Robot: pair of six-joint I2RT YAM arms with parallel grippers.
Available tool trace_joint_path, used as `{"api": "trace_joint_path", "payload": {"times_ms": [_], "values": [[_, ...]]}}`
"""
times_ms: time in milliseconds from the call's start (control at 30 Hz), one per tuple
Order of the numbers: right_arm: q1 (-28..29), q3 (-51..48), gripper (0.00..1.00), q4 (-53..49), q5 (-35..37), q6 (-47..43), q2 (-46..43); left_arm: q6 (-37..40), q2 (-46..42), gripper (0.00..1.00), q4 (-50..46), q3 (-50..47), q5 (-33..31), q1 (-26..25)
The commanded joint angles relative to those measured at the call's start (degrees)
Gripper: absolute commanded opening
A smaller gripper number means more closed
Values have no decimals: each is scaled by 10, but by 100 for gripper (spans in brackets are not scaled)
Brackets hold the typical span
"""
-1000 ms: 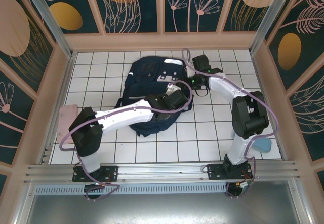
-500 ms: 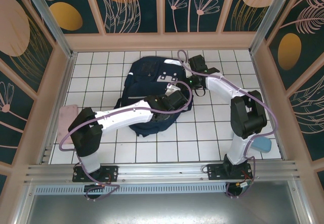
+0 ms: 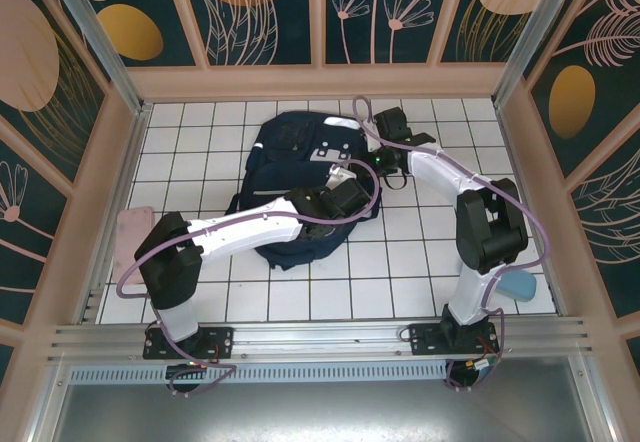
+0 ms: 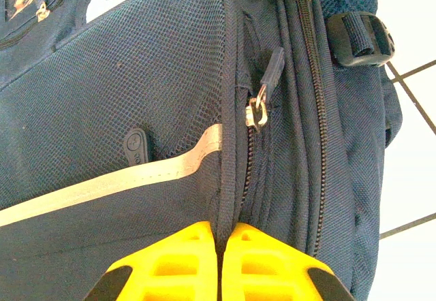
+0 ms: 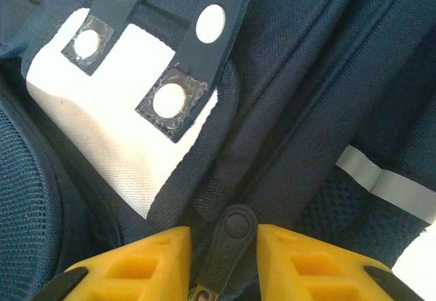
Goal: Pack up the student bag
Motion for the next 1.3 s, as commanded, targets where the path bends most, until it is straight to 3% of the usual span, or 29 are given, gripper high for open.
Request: {"api": "trace_joint_path", "payload": {"times_ms": [0, 200, 467, 567, 700, 833, 933, 1167, 1267], "values": [[-4, 13, 26, 3, -20, 16, 0, -17, -29, 0, 6, -2, -39, 8], [-3, 1, 9, 7, -8, 34, -24, -19, -25, 0, 7, -2, -39, 8], [-8, -45, 6, -20, 63, 111, -78, -19, -22, 0, 7, -1, -43, 9], [-16, -49, 17, -23, 55, 141, -82, -19, -21, 0, 7, -1, -44, 9], [-20, -39, 50, 9, -4, 155, -74, -18, -21, 0, 8, 0, -43, 8], [-36, -10, 56, 21, -37, 161, -32, -19, -22, 0, 9, 0, -40, 9], [-47, 6, 54, 23, -62, 166, 1, -17, -20, 0, 10, 1, -38, 8], [-48, 7, 31, 19, -71, 177, 19, -18, -15, 0, 13, 3, -35, 8], [-48, -16, 29, 16, -65, 176, 2, -17, -14, 0, 13, 4, -37, 9]]}}
